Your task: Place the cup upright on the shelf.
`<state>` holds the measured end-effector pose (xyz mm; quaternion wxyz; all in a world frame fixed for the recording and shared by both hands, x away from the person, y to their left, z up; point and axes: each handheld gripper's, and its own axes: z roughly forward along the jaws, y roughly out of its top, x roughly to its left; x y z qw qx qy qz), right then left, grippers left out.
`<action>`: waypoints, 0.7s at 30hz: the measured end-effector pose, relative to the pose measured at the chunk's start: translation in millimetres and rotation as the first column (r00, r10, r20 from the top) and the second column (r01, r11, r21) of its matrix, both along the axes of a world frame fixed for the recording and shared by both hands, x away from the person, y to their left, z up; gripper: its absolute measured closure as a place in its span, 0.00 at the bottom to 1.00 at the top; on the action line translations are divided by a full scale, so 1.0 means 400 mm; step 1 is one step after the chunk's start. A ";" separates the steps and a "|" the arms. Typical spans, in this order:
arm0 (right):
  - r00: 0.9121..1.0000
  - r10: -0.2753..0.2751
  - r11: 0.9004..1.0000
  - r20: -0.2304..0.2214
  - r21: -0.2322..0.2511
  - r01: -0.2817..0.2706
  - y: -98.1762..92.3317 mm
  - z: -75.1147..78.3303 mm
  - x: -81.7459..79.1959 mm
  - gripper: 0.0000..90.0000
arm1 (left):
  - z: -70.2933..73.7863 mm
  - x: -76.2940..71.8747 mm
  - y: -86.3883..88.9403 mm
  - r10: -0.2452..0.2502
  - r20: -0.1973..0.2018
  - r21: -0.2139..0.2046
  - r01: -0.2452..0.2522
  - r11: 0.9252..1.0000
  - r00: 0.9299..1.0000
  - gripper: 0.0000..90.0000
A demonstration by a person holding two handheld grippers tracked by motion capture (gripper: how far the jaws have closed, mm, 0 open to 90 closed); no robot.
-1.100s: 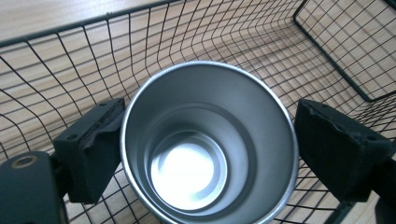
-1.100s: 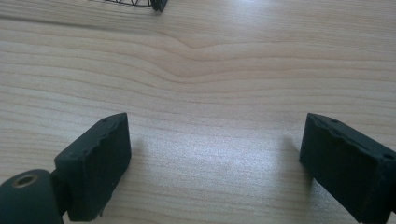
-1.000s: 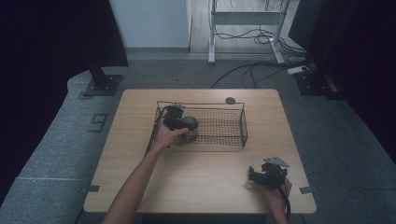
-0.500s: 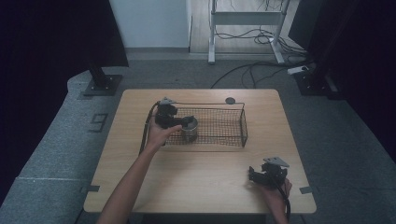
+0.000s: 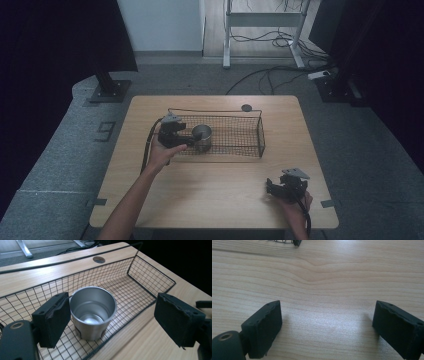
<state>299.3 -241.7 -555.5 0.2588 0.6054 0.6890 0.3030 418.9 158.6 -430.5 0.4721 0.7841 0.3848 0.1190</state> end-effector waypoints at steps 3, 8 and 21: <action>1.000 -0.002 1.000 -0.001 0.002 0.002 0.001 0.000 0.000 0.10 | -0.004 -0.029 0.010 -0.015 0.014 -0.003 0.015 1.000 1.000 0.16; 1.000 -0.003 1.000 -0.001 0.004 0.003 0.001 0.000 0.000 0.10 | -0.024 -0.082 0.032 -0.031 0.027 -0.004 0.031 1.000 0.999 0.16; 1.000 -0.002 1.000 -0.001 0.003 0.002 0.001 0.000 0.000 0.10 | -0.116 -0.194 0.073 -0.056 -0.007 0.003 0.056 0.998 0.998 0.16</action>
